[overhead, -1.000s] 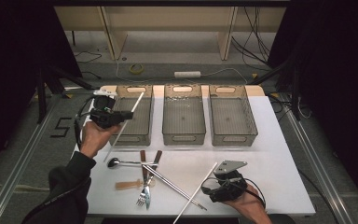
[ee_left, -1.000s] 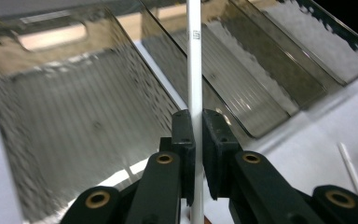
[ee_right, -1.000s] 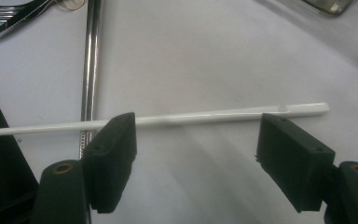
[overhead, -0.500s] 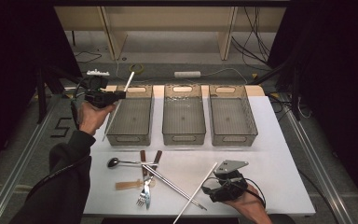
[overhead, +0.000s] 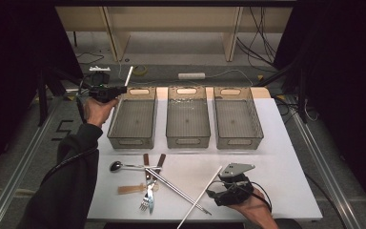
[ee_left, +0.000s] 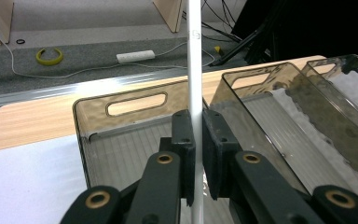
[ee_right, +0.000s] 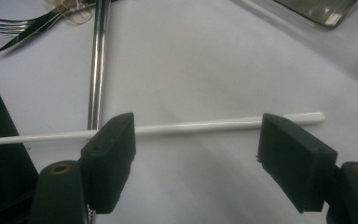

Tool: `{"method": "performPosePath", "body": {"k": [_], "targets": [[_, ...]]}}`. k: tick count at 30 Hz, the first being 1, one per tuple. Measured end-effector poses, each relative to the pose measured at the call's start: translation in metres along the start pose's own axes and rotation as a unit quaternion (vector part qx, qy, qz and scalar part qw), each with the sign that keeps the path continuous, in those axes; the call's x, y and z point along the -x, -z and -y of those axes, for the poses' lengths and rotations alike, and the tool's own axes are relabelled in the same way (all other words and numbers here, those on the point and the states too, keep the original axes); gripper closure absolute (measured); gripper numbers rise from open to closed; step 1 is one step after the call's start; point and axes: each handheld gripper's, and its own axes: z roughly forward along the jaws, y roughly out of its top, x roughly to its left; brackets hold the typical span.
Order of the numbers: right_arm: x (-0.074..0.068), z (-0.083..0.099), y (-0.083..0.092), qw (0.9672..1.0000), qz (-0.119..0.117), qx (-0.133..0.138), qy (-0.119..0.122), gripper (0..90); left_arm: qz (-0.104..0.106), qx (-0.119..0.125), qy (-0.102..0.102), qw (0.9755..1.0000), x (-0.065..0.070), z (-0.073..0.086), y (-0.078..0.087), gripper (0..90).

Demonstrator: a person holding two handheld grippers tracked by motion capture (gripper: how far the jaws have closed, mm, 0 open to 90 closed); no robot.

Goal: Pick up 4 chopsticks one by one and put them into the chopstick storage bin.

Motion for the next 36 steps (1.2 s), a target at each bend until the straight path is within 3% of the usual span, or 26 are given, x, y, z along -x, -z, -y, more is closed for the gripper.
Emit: {"method": "performPosePath", "body": {"k": [7,14,19,23,24,25,30,33,36], "targets": [[0.000,0.000,0.001,1.0000,-0.001,0.003,0.000,28.5,-0.008,0.007,0.000,0.9999,-0.006,0.005,-0.013,83.4],[0.000,-0.001,0.001,1.0000,-0.001,0.008,-0.002,28.4,-0.018,-0.006,-0.001,0.9998,-0.011,0.015,-0.026,83.3],[0.000,-0.001,0.002,1.0000,-0.002,0.009,0.000,28.4,-0.024,-0.002,-0.009,0.9997,-0.014,0.024,-0.032,83.1],[0.000,-0.001,0.002,1.0000,-0.002,0.009,0.001,28.4,-0.022,-0.010,-0.003,0.9997,-0.016,0.029,-0.037,82.0],[0.000,-0.001,0.002,1.0000,-0.002,0.010,0.000,28.4,-0.020,-0.010,-0.003,0.9997,-0.016,0.029,-0.037,75.8],[0.000,-0.001,0.003,0.9999,-0.002,0.011,-0.001,28.4,-0.019,-0.010,-0.001,0.9998,-0.015,0.029,-0.036,75.8],[0.001,-0.001,0.003,0.9999,0.000,0.012,-0.003,28.4,-0.002,-0.024,0.019,0.9995,-0.008,0.026,-0.026,58.0],[0.001,-0.001,0.004,0.9999,0.001,0.014,-0.003,28.4,0.009,-0.034,0.025,0.9991,0.003,0.026,-0.014,48.5],[0.002,-0.001,0.005,0.9998,0.004,0.016,-0.006,28.4,0.021,-0.047,0.017,0.9985,0.019,0.030,0.000,41.4]]}}
